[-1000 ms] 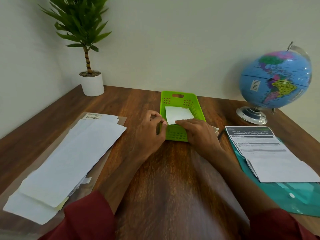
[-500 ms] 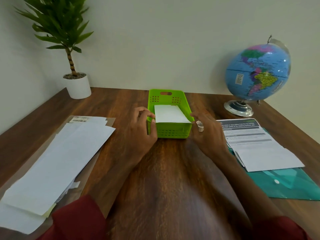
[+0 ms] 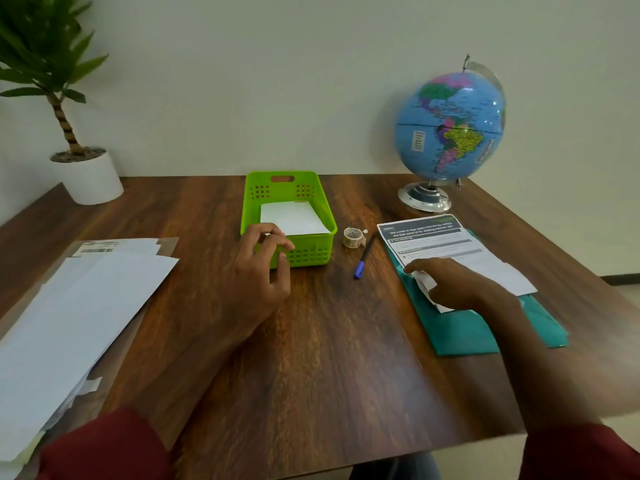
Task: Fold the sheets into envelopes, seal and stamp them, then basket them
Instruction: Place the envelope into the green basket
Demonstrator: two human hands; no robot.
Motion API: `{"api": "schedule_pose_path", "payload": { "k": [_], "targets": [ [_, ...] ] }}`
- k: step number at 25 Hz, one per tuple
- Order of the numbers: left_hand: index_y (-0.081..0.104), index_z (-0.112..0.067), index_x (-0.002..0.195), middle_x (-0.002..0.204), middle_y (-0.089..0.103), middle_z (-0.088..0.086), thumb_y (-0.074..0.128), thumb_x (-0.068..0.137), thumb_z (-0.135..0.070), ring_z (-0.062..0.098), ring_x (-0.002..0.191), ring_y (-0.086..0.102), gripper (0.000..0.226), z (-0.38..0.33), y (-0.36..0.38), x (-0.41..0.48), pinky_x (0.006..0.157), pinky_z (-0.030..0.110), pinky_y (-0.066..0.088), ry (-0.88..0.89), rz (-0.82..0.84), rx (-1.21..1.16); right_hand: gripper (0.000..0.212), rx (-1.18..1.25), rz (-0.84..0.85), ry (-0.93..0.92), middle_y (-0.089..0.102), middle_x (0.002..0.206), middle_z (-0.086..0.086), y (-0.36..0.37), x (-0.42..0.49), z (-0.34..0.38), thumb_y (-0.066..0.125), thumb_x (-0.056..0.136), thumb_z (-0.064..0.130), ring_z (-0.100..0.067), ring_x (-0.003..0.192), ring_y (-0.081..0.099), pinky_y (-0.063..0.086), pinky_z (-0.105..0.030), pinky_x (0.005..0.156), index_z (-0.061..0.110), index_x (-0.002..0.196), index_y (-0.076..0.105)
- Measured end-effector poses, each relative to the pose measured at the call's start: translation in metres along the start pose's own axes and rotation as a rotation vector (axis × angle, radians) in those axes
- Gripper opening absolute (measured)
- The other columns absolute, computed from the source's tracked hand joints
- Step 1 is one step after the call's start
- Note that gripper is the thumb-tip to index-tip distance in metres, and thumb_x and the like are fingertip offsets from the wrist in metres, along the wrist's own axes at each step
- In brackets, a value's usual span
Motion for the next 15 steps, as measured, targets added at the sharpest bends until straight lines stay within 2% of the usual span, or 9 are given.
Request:
{"api": "schedule_pose_path", "payload": {
  "k": [2, 4, 9, 15],
  "targets": [
    [0.07, -0.011, 0.1, 0.116, 0.058, 0.007, 0.068, 0.086, 0.0, 0.019, 0.112, 0.058, 0.018, 0.002, 0.003, -0.002, 0.084, 0.031, 0.057, -0.019, 0.028, -0.05, 0.059, 0.005, 0.047, -0.028, 0.036, 0.161, -0.002, 0.002, -0.004, -0.005, 0.061, 0.096, 0.005, -0.027, 0.148, 0.033, 0.033, -0.043, 0.119, 0.028, 0.148, 0.045],
    [0.069, -0.011, 0.1, 0.117, 0.056, 0.006, 0.066, 0.087, 0.0, 0.02, 0.112, 0.059, 0.017, 0.004, 0.006, -0.003, 0.075, 0.039, 0.059, -0.027, 0.039, -0.073, 0.058, 0.057, 0.014, -0.035, 0.04, 0.159, -0.004, 0.003, -0.005, -0.008, 0.062, 0.096, 0.004, -0.026, 0.146, 0.036, 0.034, -0.043, 0.118, 0.025, 0.147, 0.047],
    [0.069, -0.011, 0.099, 0.117, 0.057, 0.006, 0.066, 0.087, -0.001, 0.02, 0.112, 0.059, 0.017, 0.005, 0.006, -0.003, 0.074, 0.039, 0.059, -0.03, 0.052, -0.071, 0.062, 0.105, -0.144, -0.017, 0.055, 0.144, -0.002, 0.003, -0.001, -0.015, 0.073, 0.086, -0.001, -0.022, 0.13, 0.051, 0.045, -0.04, 0.11, 0.024, 0.14, 0.053],
    [0.069, -0.014, 0.1, 0.118, 0.056, 0.004, 0.065, 0.088, -0.004, 0.018, 0.111, 0.059, 0.016, 0.006, 0.007, -0.004, 0.069, 0.038, 0.059, -0.03, 0.087, -0.063, 0.044, 0.097, -0.267, -0.062, 0.07, 0.119, -0.002, -0.007, -0.006, -0.018, 0.078, 0.085, 0.001, -0.014, 0.099, 0.065, 0.057, -0.028, 0.09, 0.022, 0.123, 0.068]
  ]
}}
Point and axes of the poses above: each hand's wrist, its own x-axis towards the middle knuckle, its own y-axis out of the palm, z = x × y, the point moved 1 cm from there along x, towards the middle knuckle
